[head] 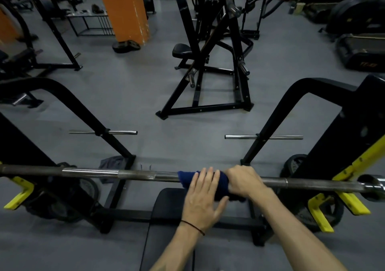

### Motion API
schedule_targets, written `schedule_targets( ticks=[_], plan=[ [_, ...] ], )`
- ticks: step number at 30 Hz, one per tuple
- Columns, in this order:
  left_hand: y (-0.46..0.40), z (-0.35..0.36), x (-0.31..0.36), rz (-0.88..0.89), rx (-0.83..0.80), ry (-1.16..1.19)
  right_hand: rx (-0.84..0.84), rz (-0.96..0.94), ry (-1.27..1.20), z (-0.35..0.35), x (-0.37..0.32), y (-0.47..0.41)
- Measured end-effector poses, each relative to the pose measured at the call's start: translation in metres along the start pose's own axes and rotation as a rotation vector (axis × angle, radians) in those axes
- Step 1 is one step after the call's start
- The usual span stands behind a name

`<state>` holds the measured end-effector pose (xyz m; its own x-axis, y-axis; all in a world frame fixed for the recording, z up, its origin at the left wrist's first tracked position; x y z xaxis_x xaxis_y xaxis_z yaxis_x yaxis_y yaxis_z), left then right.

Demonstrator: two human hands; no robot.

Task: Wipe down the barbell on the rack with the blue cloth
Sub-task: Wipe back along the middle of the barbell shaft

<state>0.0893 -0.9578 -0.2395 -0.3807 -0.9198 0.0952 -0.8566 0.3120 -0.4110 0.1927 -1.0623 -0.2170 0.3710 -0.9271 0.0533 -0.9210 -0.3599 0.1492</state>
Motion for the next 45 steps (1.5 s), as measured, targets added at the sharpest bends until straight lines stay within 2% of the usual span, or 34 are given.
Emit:
schedule_targets(
  ticks=[3, 4, 6, 8, 10, 12, 13, 16, 19, 22, 26, 29, 31, 34, 37, 39, 42, 45],
  plan=[
    [0.023, -0.014, -0.039, -0.006, 0.019, 0.002, -0.552, 0.035, -0.323, 0.007, 0.006, -0.011],
    [0.035, -0.02, -0.057, -0.015, 0.025, -0.017, -0.665, 0.043, -0.406, 0.009, 0.006, -0.011],
    [0.063, -0.033, -0.097, -0.038, 0.027, -0.08, -0.748, 0.066, -0.473, 0.009, 0.006, -0.009],
    [0.081, -0.044, -0.129, -0.106, 0.038, -0.144, -0.652, 0.08, -0.415, 0.006, 0.007, -0.007],
    [0.078, -0.043, -0.134, -0.279, 0.055, -0.163, -0.398, 0.041, -0.262, 0.003, 0.005, -0.006],
    [0.057, -0.03, -0.108, -0.413, 0.089, -0.121, -0.132, 0.014, -0.162, 0.003, -0.001, 0.0],
    [0.04, -0.02, -0.082, -0.38, 0.091, -0.072, -0.013, 0.013, -0.156, 0.003, -0.003, 0.004],
    [0.001, 0.009, 0.006, -0.054, 0.007, 0.013, 0.253, 0.0, -0.135, 0.006, -0.006, 0.016],
    [0.001, 0.001, 0.009, 0.06, 0.009, 0.011, 0.4, -0.067, -0.124, 0.009, 0.002, 0.024],
    [0.032, -0.015, -0.052, 0.017, 0.037, 0.007, 0.454, -0.086, -0.133, 0.01, 0.01, 0.027],
    [0.082, -0.05, -0.16, -0.29, 0.16, -0.12, 0.489, -0.061, -0.152, 0.006, 0.006, 0.029],
    [0.079, -0.045, -0.161, -0.482, 0.159, -0.138, 0.494, -0.047, -0.138, 0.006, 0.002, 0.028],
    [0.054, -0.03, -0.115, -0.42, 0.187, -0.077, 0.49, -0.029, -0.135, 0.007, 0.0, 0.027],
    [0.012, -0.003, -0.028, -0.123, 0.094, 0.023, 0.472, -0.015, -0.13, 0.008, -0.001, 0.025],
    [0.007, -0.004, -0.013, -0.002, 0.018, -0.014, 0.476, -0.018, -0.132, 0.009, 0.003, 0.025],
    [0.026, -0.014, -0.045, -0.015, 0.007, -0.033, 0.456, -0.02, -0.135, 0.01, 0.005, 0.027],
    [0.069, -0.038, -0.117, -0.133, 0.054, -0.092, 0.434, -0.014, -0.137, 0.009, 0.005, 0.028],
    [0.082, -0.05, -0.151, -0.404, 0.12, -0.143, 0.448, 0.022, -0.139, 0.008, 0.0, 0.027]
  ],
)
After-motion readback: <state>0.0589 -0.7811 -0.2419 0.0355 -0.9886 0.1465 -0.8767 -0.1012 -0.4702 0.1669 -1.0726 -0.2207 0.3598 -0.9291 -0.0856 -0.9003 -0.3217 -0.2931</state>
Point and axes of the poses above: each hand's wrist, its own y-axis away from the middle knuckle, its own z-axis out of the palm, x = y × z, the point moved 6 cm from there along -y, towards the middle knuckle, and after that the axes turned 13 degrees about z, right-handed, at the moved point
